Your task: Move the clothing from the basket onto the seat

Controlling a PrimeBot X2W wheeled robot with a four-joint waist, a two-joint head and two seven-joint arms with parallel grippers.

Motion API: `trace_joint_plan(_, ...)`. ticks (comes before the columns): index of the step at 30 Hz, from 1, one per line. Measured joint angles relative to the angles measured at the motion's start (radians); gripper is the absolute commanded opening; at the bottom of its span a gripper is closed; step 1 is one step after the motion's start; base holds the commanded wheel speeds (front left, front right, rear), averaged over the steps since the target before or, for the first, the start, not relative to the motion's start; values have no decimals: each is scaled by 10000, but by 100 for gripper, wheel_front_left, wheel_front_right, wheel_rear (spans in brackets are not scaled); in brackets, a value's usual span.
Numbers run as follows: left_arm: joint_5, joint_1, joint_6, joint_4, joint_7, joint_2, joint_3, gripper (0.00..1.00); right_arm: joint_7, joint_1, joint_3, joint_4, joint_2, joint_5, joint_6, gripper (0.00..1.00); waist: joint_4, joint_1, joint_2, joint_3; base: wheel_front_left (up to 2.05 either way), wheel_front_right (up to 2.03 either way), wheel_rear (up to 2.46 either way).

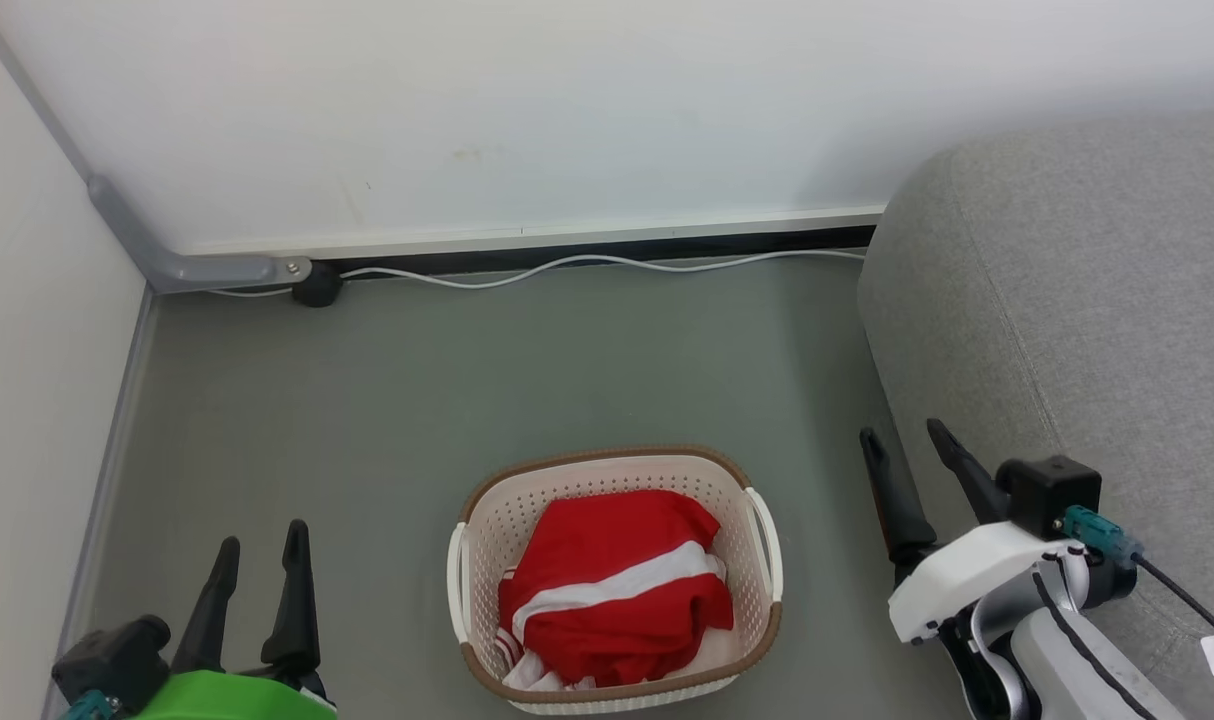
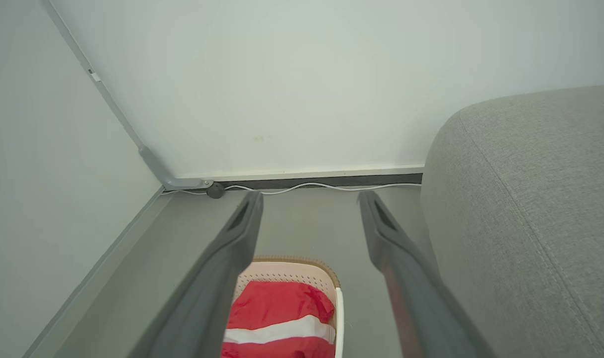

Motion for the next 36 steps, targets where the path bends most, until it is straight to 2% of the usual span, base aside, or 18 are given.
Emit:
trace_joint_plan(11, 1237, 190, -40, -111, -380, -17, -90, 100, -399, -96, 303, -8, -163, -1356, -176, 100, -46, 0, 0, -5, 0, 0, 0)
trace_joint_plan(25, 1241, 262, -81, -136, -391, -69, -82, 100, -412, -95, 230, -73, -157, -1442, -167, 100, -152, 0, 0, 41, 0, 0, 0)
trace_joint_plan(36, 1250, 140, -90, -543, -393, -94, -380, 100, -422, -459, 94, -639, -100, -1699, -165, 100, -235, 0, 0, 936, 0, 0, 0)
